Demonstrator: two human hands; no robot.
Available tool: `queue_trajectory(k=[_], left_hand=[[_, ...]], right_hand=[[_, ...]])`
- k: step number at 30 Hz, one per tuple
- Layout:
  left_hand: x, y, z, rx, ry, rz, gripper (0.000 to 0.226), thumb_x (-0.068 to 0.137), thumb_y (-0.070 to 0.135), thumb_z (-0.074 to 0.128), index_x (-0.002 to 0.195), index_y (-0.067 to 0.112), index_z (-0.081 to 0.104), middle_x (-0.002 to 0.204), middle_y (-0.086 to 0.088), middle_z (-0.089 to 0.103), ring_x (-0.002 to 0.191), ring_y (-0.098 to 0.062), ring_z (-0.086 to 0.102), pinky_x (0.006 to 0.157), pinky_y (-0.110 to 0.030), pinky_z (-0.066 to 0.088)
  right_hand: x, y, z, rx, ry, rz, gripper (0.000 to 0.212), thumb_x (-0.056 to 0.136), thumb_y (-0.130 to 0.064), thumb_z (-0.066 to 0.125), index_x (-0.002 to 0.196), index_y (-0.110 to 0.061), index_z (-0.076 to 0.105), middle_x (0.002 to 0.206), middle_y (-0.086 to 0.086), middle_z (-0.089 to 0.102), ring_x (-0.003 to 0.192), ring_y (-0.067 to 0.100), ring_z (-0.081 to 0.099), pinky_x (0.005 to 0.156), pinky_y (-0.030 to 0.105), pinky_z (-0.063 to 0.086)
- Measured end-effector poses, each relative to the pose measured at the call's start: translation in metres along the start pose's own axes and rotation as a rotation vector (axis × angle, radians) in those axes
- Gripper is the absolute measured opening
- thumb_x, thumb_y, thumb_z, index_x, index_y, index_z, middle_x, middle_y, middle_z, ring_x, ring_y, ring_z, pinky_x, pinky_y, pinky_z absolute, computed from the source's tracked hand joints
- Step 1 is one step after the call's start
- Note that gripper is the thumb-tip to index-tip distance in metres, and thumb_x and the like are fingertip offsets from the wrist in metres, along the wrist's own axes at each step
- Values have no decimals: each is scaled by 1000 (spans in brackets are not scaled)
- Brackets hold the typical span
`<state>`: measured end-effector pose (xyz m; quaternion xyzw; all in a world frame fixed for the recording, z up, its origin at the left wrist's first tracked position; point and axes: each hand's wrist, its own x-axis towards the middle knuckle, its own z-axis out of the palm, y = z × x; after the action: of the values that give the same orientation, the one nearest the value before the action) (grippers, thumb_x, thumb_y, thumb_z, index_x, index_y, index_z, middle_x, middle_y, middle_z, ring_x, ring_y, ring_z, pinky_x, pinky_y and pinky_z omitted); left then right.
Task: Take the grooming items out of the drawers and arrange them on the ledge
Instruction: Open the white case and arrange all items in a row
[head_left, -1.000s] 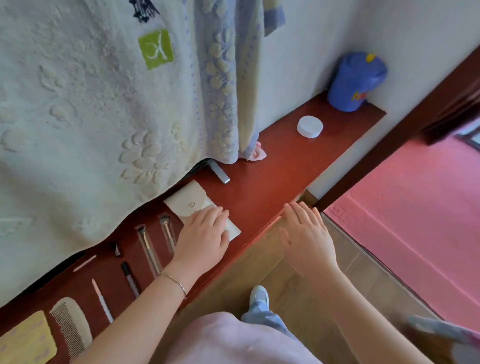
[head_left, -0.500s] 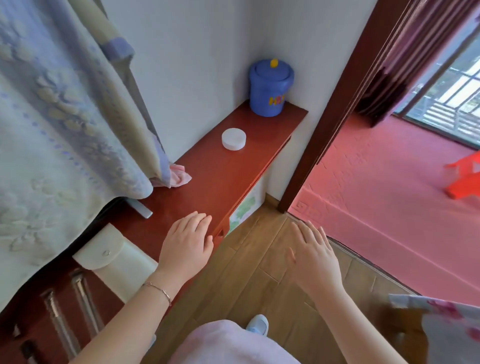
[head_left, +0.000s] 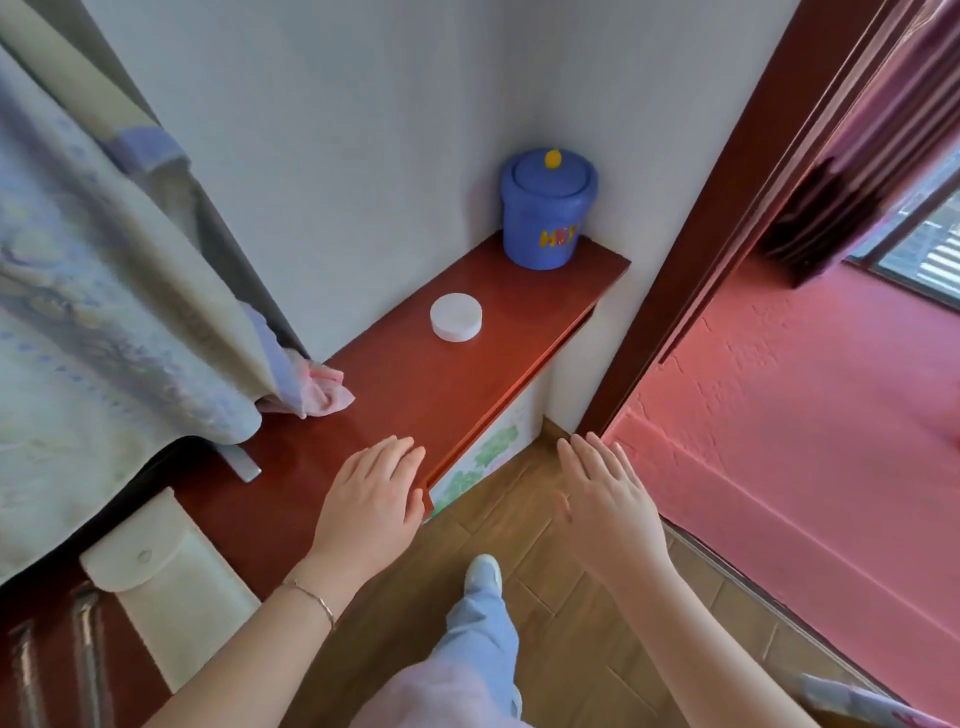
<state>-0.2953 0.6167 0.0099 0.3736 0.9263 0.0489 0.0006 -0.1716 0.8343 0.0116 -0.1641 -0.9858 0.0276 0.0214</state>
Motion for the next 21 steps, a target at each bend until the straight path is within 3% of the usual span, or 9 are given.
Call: queue_trajectory(k=[3, 8, 17, 21], left_hand=[[26, 0, 8, -4, 15, -15, 40, 81, 28, 60, 118, 12, 62, 122, -6, 62, 117, -22, 56, 95, -39, 47], [74, 2, 14, -51, 21, -64, 53, 81, 39, 37, 116, 10, 64, 120, -6, 63, 114, -22, 57, 92, -39, 48], [135, -13, 22, -115, 31, -206, 51, 80, 38, 40, 115, 9, 64, 117, -6, 63, 112, -22, 59, 91, -38, 49], [145, -19, 22, -127, 45, -292, 44, 79, 32, 59, 117, 9, 62, 118, -6, 63, 114, -23, 58, 92, -39, 49]], right_hand=[[23, 15, 1, -1, 18, -11, 58, 68, -27, 78, 118, -4, 61, 118, 12, 65, 115, 30, 58, 99, 49, 41], [73, 42, -2, -58, -41, -81, 56, 66, -30, 78, 116, -6, 64, 115, 10, 67, 112, 28, 61, 96, 47, 47], [177, 41, 3, -95, -95, -271, 58, 60, -31, 80, 111, -8, 68, 110, 6, 69, 105, 22, 64, 93, 40, 48], [214, 27, 6, -60, -128, -348, 59, 57, -31, 82, 110, -6, 68, 109, 8, 70, 105, 24, 65, 92, 42, 48]])
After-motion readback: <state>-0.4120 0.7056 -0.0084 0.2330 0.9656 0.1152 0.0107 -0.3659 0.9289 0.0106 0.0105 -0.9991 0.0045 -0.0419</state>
